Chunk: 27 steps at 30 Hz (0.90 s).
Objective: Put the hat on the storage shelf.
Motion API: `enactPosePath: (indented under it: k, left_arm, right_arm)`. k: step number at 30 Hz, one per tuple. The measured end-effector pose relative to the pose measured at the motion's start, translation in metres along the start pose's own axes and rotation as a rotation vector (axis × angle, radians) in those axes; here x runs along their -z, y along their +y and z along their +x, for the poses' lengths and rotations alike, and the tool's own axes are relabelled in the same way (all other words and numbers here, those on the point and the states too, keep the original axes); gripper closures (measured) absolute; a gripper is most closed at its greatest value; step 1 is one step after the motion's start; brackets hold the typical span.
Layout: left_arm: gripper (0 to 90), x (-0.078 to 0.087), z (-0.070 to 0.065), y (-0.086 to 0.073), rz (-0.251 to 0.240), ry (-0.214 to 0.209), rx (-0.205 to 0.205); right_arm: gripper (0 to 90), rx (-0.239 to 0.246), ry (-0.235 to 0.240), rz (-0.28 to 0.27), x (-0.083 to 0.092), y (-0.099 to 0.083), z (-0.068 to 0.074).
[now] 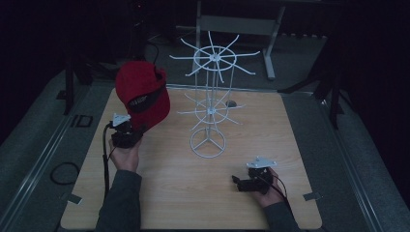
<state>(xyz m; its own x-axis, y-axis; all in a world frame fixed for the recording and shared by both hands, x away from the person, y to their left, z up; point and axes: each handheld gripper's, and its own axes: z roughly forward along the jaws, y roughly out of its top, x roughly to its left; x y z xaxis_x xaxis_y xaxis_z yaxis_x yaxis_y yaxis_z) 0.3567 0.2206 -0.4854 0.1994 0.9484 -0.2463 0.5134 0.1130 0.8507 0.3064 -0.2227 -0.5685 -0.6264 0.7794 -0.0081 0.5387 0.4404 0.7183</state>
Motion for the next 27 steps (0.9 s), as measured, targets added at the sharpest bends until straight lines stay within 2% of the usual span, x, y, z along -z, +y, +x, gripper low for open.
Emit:
enactPosePath:
  k: [10,27]
  left_arm:
    - [86.0,0.014,-0.008,0.012,-0.046,-0.013,-0.024]
    - [85.9,0.032,-0.019,0.022,-0.101,-0.042,-0.037]
  right_arm:
    - [12.9,0.004,-0.001,-0.002,0.0,0.0,0.0]
    - [12.9,0.003,0.0,0.0,0.0,0.0,0.0]
